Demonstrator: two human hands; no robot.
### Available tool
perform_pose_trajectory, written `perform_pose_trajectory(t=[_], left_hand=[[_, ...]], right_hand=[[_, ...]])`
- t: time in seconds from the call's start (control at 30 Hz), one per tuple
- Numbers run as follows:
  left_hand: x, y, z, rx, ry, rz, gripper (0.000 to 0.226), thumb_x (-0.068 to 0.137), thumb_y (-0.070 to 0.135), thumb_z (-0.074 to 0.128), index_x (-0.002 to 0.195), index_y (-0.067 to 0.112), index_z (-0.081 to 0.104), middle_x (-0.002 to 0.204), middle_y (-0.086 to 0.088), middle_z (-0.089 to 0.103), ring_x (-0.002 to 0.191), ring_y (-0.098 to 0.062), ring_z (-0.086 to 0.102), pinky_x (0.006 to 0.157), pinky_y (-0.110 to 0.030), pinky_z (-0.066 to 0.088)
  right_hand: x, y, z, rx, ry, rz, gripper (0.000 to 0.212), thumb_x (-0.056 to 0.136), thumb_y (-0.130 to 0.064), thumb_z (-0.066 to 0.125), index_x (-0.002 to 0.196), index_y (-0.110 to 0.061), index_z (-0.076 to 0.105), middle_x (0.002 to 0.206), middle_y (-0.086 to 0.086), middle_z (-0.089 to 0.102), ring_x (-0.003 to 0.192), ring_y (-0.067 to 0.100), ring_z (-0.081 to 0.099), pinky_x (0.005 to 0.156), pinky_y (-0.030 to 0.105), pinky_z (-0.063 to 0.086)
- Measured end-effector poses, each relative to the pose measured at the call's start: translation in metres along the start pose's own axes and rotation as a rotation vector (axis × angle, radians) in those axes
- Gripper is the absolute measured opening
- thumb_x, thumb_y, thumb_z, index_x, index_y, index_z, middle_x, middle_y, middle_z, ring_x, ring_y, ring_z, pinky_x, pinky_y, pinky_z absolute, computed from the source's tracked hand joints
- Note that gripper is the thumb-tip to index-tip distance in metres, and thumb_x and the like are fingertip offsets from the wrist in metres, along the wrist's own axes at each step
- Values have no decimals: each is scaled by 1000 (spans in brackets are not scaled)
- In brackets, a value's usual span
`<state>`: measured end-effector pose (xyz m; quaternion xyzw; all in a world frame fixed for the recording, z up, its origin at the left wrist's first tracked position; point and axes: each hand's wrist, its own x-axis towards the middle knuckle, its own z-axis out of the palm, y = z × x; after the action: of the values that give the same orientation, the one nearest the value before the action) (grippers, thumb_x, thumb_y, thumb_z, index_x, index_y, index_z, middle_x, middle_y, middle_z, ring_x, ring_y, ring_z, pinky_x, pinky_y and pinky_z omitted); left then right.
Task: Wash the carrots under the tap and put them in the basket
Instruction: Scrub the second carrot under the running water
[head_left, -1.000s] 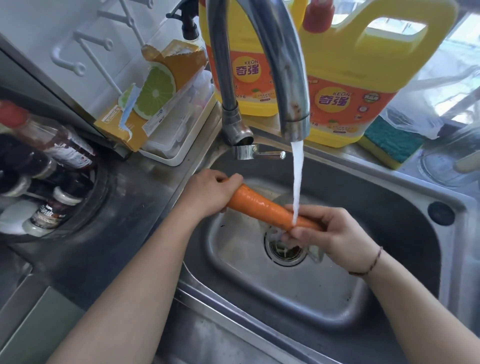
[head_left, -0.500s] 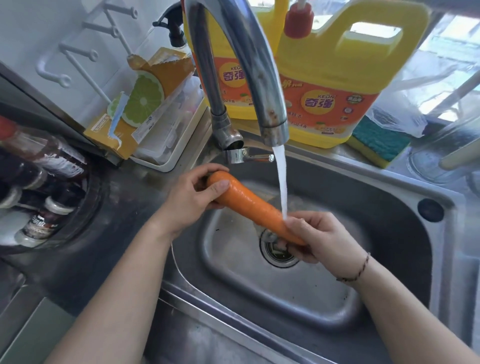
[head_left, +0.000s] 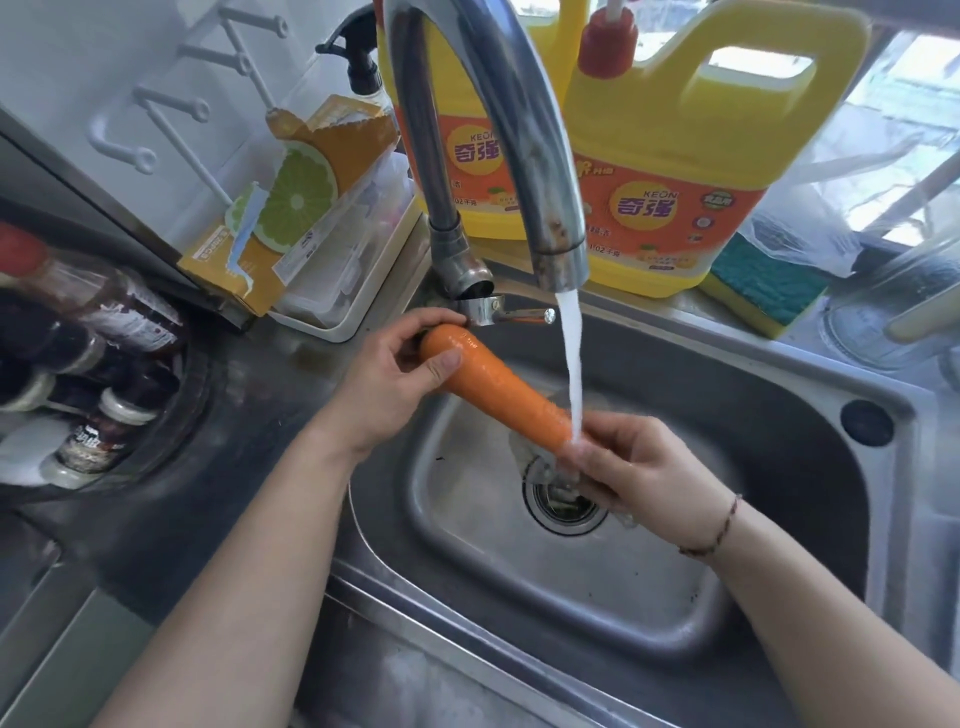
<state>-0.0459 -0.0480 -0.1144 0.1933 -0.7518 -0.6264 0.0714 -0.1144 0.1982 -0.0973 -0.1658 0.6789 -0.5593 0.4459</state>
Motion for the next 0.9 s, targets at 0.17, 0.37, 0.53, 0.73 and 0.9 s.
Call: perform_pose_trajectory(t=[0.17,0.37,0.53,0.73,0.9], left_hand=[[-10,-4,6,-16,19,4,30,80,29,71,110,28,67,102,5,61,85,0,57,72,-22,53],[-13,-3,6,-16,-84,53,37,79,15,71,114,24,63,104,6,60,89,0,57,78,-16,47],[-12,-2,2,-21,-113,49,38,79,13,70,114,25,61,110,3,59,95,-4,56,82,-20,48],[-11,-4,7,16,-167,51,39,78,14,72,113,27,59,123,-19,59,109,-32,58,91,-39,51],[-10,-10,1,-34,-134,4,41,77,14,71,114,24,58,122,-17,59,100,-12,58,86,-25,50]], right_hand=[[8,-10,13,-60,354,51,23,86,-34,72,71,-17,70,42,-8,52,35,2,42,38,14,34],[7,-3,6,-234,190,207,30,90,-42,67,83,-14,74,69,6,73,41,9,50,38,18,35],[8,3,-1,-24,144,285,15,87,-16,61,95,-13,73,83,11,76,49,20,57,40,21,30],[14,9,6,43,162,352,16,88,-20,56,96,-8,65,73,10,67,45,21,46,41,19,22],[13,9,4,103,174,310,9,87,-7,58,91,-8,66,75,14,69,43,22,45,37,17,23]])
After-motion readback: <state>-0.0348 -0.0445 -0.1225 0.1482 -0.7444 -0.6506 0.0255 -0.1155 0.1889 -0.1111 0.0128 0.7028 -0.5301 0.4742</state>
